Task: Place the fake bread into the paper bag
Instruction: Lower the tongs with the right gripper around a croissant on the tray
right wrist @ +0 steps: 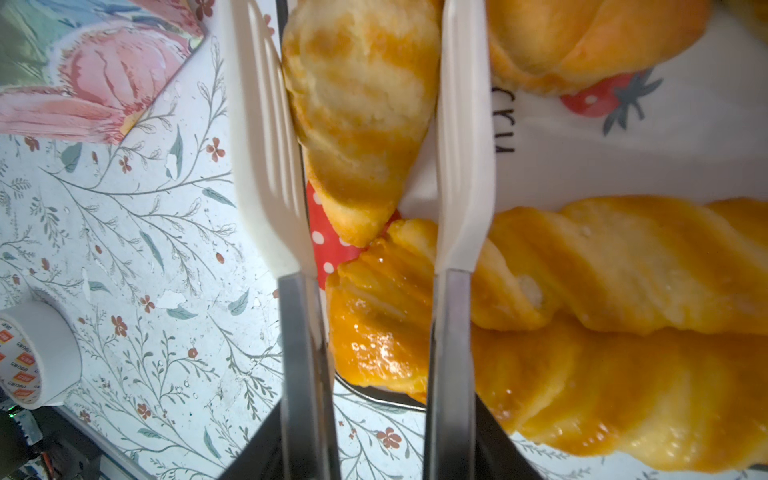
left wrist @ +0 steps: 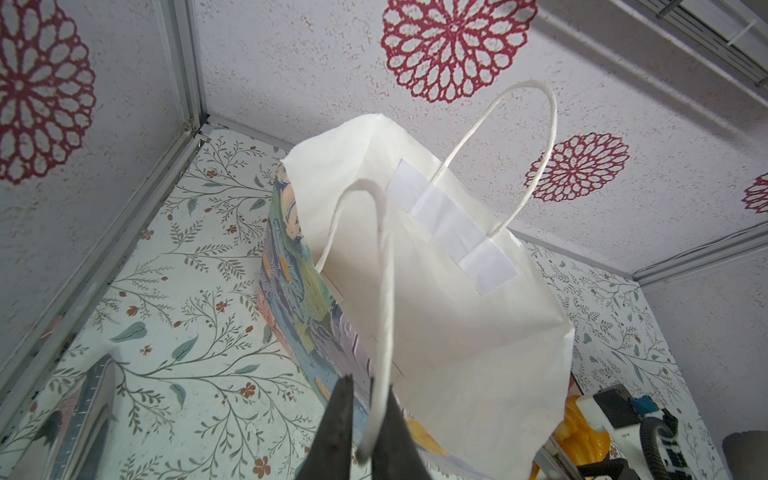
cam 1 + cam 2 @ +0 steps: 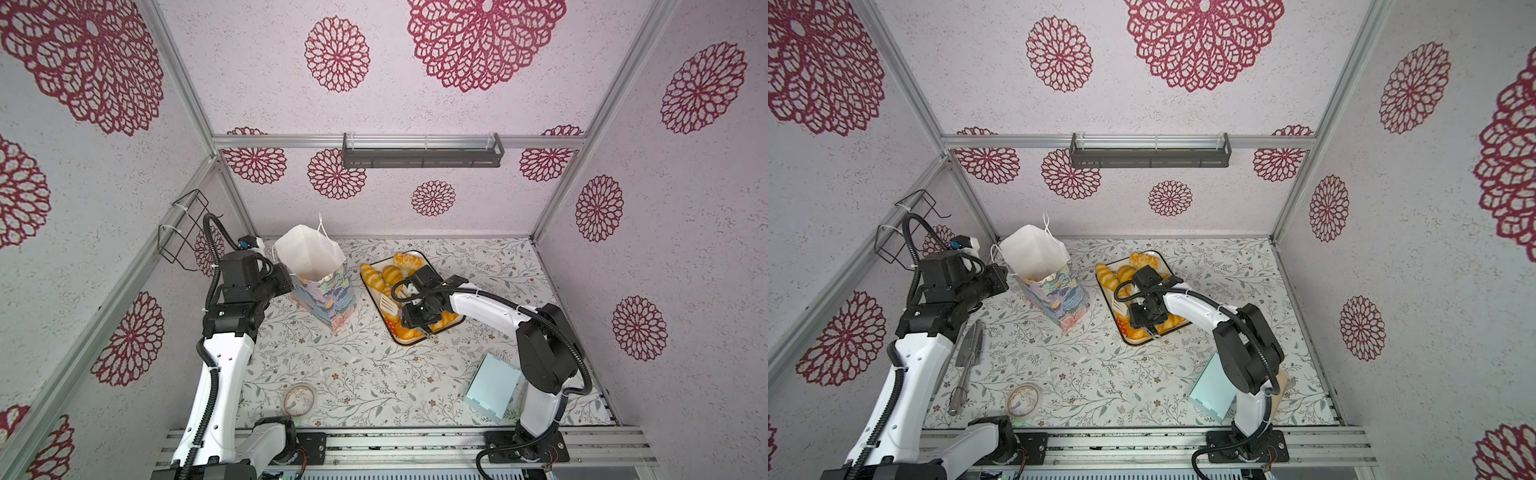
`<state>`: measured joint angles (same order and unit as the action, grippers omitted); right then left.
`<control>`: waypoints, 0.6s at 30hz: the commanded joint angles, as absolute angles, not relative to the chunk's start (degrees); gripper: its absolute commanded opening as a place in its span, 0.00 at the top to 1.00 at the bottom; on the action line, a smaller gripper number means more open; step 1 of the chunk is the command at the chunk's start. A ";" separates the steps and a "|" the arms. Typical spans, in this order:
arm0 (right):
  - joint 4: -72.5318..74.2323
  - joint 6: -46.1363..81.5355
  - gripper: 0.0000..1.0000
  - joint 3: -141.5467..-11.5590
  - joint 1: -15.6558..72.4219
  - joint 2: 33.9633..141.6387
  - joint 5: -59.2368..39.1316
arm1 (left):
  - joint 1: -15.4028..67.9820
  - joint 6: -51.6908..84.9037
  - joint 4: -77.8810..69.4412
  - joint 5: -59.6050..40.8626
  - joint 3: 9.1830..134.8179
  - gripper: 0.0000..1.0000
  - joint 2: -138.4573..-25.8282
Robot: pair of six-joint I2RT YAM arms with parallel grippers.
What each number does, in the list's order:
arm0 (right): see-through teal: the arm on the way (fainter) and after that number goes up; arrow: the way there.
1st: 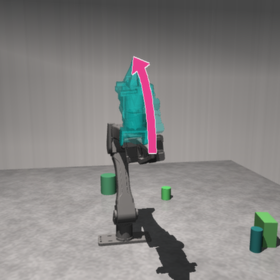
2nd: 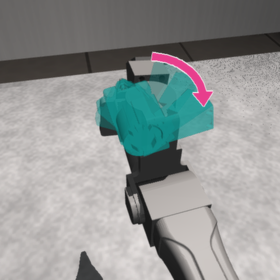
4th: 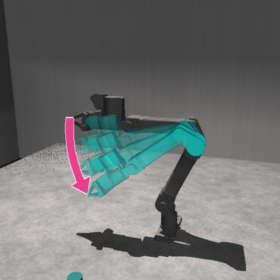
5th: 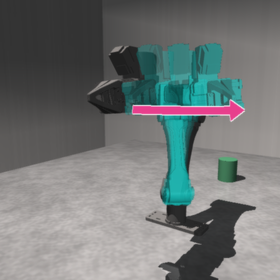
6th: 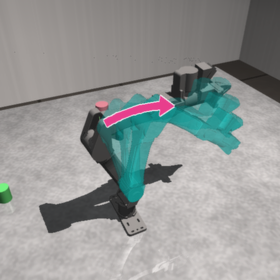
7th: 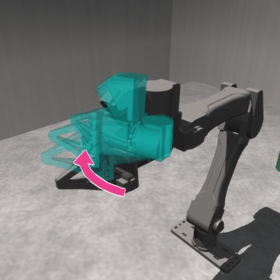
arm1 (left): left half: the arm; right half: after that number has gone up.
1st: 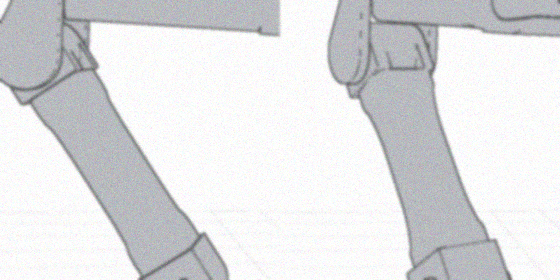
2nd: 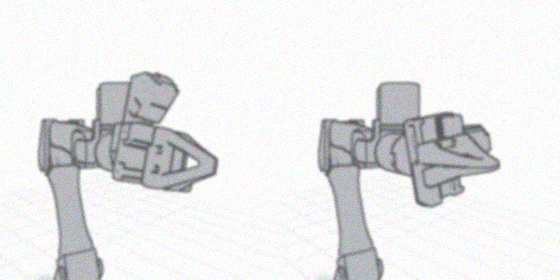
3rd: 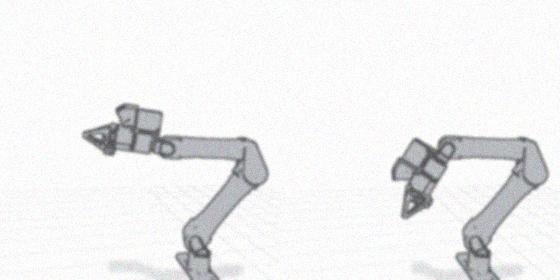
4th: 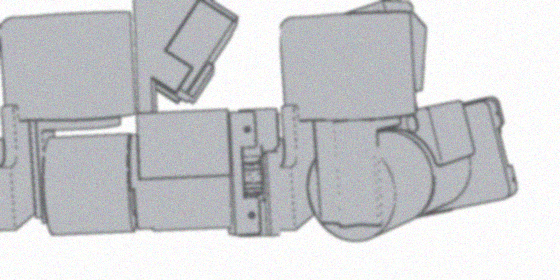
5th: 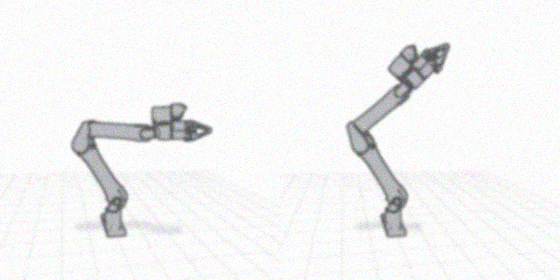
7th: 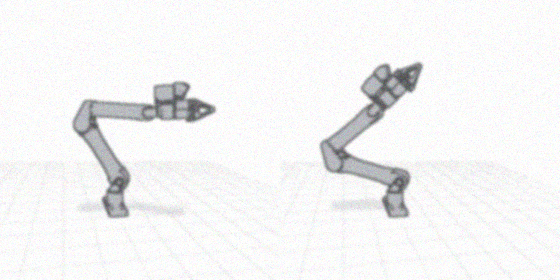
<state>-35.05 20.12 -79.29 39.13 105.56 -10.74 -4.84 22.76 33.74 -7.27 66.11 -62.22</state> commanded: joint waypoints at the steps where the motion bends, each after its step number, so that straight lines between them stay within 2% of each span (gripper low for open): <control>1: -34.72 19.58 0.52 -80.49 38.85 104.01 -10.63 | -5.51 23.38 32.87 -7.91 65.57 0.87 -62.26; 8: -34.02 19.86 0.57 -79.72 38.85 102.32 -10.73 | -5.54 23.33 32.86 -7.92 65.57 0.87 -62.16; 18: -35.02 20.24 0.58 -79.19 38.85 98.16 -9.73 | -5.54 23.39 32.87 -7.97 65.52 0.87 -62.03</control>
<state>-35.03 20.18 -78.81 38.98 102.85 -10.70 -5.04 22.83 33.74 -7.51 66.04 -62.28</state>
